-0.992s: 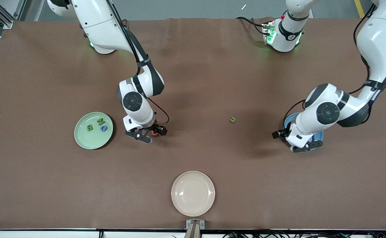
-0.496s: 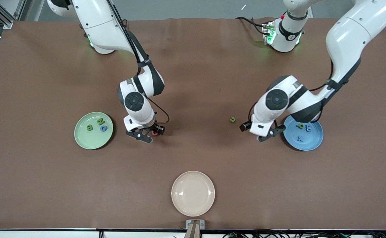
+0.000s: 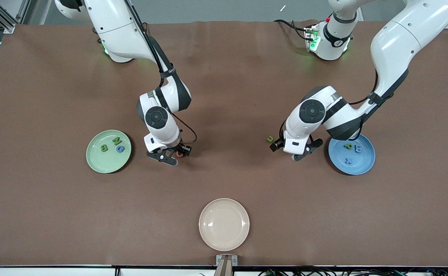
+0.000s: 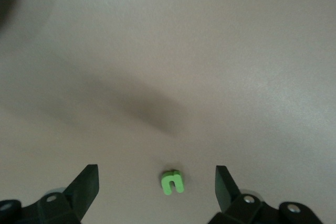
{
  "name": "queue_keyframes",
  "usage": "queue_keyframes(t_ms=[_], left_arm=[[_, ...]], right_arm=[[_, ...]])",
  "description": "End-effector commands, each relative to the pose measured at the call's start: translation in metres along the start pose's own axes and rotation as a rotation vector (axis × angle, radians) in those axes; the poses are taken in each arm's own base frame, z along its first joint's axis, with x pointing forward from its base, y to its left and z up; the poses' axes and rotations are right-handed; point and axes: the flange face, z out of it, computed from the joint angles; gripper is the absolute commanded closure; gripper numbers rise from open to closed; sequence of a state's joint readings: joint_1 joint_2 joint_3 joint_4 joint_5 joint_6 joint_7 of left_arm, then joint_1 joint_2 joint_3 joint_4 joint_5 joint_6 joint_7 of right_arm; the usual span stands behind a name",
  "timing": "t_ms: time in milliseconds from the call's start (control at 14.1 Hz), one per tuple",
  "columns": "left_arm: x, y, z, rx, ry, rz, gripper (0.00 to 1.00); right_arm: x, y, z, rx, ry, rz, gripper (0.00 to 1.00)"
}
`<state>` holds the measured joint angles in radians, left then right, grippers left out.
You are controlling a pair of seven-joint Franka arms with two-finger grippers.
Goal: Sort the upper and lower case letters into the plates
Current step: 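Lower the left gripper onto the green n while the right gripper carries the Q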
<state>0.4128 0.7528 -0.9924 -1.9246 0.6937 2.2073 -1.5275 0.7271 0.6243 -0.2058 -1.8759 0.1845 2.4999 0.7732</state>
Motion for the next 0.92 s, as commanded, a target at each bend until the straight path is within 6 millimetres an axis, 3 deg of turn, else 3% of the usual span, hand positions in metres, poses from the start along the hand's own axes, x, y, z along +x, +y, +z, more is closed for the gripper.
queue_keyframes(t_ms=[0,284,567,709,851], left_arm=[[-0.007,0.003,0.01,-0.013,-0.028,-0.033,0.02],[-0.02,0.008,0.03,0.007,-0.024,-0.055,0.03],[-0.025,0.01,0.042,0.013,-0.021,-0.067,0.03],[-0.027,0.01,0.05,0.023,-0.02,-0.066,0.03],[-0.028,0.01,0.054,0.01,-0.03,-0.066,0.04]], right_arm=[[-0.002,0.0,0.0,-0.007,0.012,-0.004,0.5],[-0.004,-0.001,0.003,-0.008,0.011,-0.007,0.53],[-0.004,-0.001,0.006,-0.012,0.01,-0.008,0.64],[-0.004,-0.001,0.006,-0.011,0.01,-0.008,0.77],[-0.001,0.002,0.004,-0.017,0.003,-0.003,0.98]])
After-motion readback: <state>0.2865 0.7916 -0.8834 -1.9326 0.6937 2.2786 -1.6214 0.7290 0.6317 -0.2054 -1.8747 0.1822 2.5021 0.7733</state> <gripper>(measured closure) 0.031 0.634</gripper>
